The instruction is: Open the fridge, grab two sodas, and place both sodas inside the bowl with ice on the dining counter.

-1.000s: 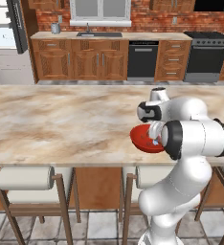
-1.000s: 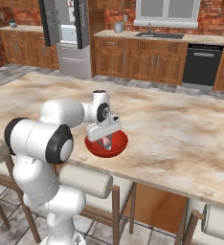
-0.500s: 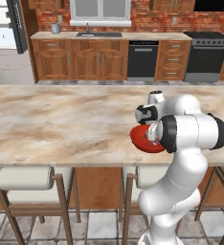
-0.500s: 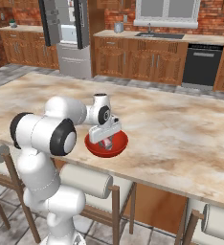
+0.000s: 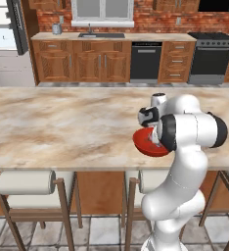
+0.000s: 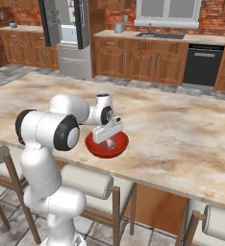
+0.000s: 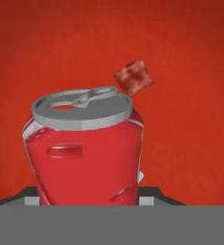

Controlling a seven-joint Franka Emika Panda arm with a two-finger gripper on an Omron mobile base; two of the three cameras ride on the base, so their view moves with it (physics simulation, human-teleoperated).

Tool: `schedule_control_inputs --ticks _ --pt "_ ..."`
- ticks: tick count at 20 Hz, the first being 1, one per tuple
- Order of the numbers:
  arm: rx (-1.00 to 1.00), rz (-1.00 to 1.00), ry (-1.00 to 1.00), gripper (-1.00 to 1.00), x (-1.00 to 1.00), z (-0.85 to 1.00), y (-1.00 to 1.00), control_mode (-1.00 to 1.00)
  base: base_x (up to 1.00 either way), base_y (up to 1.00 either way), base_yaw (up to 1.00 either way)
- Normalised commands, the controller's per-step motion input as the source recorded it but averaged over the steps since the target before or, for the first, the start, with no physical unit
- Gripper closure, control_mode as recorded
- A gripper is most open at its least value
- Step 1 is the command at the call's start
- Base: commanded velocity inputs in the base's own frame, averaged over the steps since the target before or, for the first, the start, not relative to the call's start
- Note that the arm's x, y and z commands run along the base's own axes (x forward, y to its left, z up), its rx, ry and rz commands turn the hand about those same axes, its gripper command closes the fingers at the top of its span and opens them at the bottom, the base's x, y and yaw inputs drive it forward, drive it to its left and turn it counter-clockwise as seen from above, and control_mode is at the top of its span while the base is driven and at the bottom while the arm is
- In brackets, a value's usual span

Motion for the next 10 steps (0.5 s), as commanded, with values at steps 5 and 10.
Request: schedule_control_inputs --ticks 5,10 --pt "0.0 0.05 0.02 -1.0 0.06 -0.28 0.0 -1.0 0.0 0.0 0.0" --pt "0.0 0.0 0.0 -1.0 0.0 -0.05 0.04 -1.0 0.0 0.0 0.0"
